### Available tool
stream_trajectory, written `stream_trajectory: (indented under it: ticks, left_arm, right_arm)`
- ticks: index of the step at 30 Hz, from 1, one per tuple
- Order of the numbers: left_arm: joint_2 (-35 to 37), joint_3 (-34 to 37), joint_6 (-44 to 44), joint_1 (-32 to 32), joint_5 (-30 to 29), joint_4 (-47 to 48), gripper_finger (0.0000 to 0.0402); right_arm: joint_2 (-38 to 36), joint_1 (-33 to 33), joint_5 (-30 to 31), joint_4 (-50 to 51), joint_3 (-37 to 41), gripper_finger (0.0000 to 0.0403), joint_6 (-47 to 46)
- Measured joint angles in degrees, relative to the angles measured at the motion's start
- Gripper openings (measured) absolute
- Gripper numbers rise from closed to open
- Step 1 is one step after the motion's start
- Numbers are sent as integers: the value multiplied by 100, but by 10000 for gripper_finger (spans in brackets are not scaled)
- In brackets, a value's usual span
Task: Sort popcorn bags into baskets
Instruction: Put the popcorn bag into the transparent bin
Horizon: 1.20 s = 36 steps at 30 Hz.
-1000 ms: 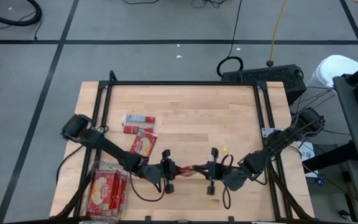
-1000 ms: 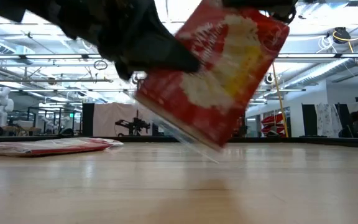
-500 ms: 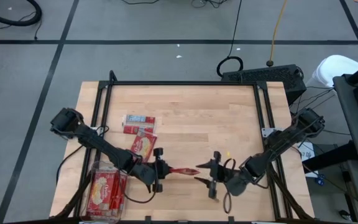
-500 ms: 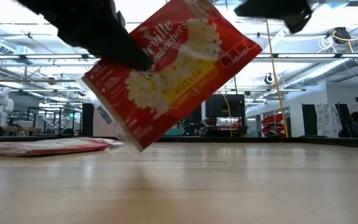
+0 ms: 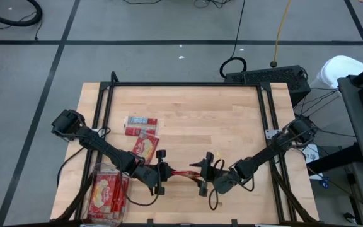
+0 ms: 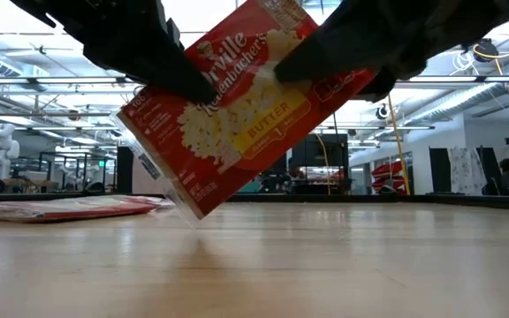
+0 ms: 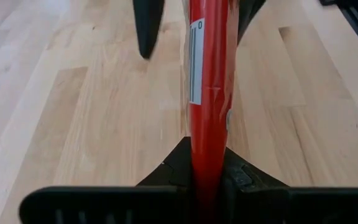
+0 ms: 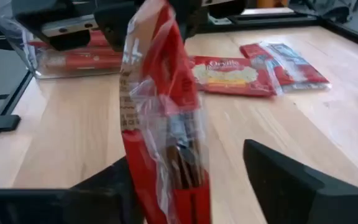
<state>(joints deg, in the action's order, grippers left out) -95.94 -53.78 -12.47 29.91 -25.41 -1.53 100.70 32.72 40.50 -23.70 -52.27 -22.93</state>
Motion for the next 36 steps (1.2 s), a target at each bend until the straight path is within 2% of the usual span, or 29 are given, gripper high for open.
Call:
stream_trajectory:
  ticks: [4,12,14,17,22,25,28,33,36]
  left_arm:
    - [0,0,-27,0,0,-5,31]
    - [-2,0,-277,-4,-15,-68,32]
    - [-9,0,-483,-2,-13,-99,35]
    - [-10,-1,-761,11,-26,-191,60]
    - [117,-4,-819,54,-265,-261,151]
    - [359,-17,-917,127,-598,-324,202]
    - [609,-7,-972,296,-1167,-259,231]
    - [914,-7,-980,635,-2324,-431,245]
    - [879,-6,-594,813,-2415,-956,245]
  right_arm:
    - [114,-41,-19,-186,0,181,117]
    - [114,-36,-68,-105,0,39,299]
    - [100,-34,-216,-83,0,14,325]
    - [28,-38,-443,-22,0,16,272]
    - [-279,76,-463,452,7,24,95]
    - [-573,222,-448,847,38,14,-166]
    - [-889,448,-383,983,143,9,-354]
    - [-1321,992,678,945,372,14,-462]
    - [-1412,1227,1402,509,500,14,-262]
